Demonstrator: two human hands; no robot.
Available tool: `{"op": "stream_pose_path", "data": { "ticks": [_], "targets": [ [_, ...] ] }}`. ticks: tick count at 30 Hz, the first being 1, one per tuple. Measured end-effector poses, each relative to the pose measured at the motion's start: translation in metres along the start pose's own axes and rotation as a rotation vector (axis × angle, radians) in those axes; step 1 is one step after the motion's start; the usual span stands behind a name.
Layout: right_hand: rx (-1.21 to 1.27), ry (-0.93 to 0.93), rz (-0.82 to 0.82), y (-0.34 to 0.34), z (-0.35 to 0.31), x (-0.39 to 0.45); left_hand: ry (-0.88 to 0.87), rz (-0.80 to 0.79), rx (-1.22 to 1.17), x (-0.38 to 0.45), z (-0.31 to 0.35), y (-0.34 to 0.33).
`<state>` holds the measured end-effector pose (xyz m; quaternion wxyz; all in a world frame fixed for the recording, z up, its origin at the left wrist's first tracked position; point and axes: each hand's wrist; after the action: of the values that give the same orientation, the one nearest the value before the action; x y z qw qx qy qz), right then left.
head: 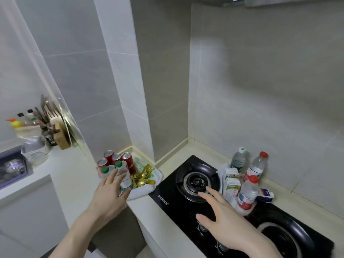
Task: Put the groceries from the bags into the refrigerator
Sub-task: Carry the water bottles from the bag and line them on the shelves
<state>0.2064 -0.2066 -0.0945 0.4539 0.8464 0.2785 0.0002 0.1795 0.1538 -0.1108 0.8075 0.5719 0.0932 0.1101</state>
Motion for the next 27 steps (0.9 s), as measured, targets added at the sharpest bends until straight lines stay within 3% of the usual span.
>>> {"op": "stream_pose_path", "data": {
  "ticks": [13, 27],
  "targets": [
    [-0.114, 0.177, -0.138, -0.071, -0.143, 0.217, 0.143, -0.110, -0.122, 0.099, -0.124, 0.005],
    [-0.255, 0.136, -0.166, -0.150, -0.203, 0.350, 0.099, -0.168, -0.182, 0.150, -0.158, -0.018]
  ]
}}
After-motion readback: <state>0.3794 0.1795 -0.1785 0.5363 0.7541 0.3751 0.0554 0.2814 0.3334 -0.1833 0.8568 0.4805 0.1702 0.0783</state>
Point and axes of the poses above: each hand's wrist, its own x-axis towards the middle knuckle, its own y-axis out of the back of the hand, z = x × y, and after that the axes turned 1 degree about -z, right-handed
